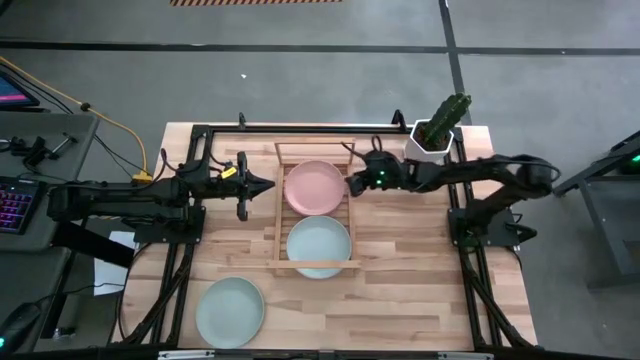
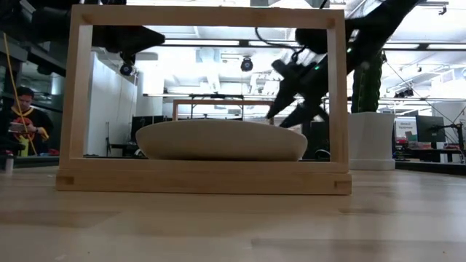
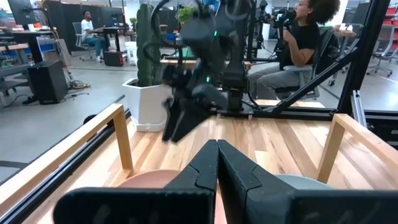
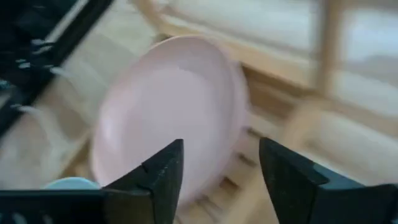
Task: Place and stack plates onto a shelf
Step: Stack the blue plate on top of the blue plate on the shelf
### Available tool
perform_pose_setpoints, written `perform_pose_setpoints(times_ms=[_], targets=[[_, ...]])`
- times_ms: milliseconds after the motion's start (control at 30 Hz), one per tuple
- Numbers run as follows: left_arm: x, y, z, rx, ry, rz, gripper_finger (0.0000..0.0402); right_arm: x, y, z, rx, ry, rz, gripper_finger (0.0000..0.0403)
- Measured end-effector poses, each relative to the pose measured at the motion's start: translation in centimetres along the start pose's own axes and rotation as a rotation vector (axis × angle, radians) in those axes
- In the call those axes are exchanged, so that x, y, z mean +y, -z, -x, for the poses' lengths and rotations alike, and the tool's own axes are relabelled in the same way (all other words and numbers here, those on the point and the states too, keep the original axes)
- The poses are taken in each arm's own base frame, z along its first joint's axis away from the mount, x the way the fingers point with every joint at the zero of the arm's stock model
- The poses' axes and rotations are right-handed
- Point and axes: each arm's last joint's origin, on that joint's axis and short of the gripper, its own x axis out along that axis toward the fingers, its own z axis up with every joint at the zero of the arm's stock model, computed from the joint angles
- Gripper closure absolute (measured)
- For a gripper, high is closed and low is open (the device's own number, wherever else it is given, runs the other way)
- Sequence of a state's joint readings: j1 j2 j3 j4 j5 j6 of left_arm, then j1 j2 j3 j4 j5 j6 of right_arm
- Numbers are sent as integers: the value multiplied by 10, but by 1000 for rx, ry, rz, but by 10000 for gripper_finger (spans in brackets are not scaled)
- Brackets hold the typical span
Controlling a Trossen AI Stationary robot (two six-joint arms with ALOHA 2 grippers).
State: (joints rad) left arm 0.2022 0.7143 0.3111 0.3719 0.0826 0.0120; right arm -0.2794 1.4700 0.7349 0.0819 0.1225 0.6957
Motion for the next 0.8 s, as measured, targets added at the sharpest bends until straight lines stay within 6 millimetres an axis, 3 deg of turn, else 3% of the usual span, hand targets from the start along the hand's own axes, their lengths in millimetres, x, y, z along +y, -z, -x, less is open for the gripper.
perform_pose_setpoints(times_ms=[167,267,500,567,667,800], targets=[[0,1,0,10,0,1,401,0,4,36,14,145,86,201],[0,1,0,10,0,5,402,0,20,51,3,195,140,201],[0,1,0,13,0,9,401,-17,83,53,-66,110,156,201],[0,1,0,11,0,9,402,-22,91,52,-151,24,125,201],[0,1,0,8,0,9,402,-21,88,55,-308,-123,124,201],[0,1,0,6,-13,2,401,-8,69,67,-526,-288,246,201]])
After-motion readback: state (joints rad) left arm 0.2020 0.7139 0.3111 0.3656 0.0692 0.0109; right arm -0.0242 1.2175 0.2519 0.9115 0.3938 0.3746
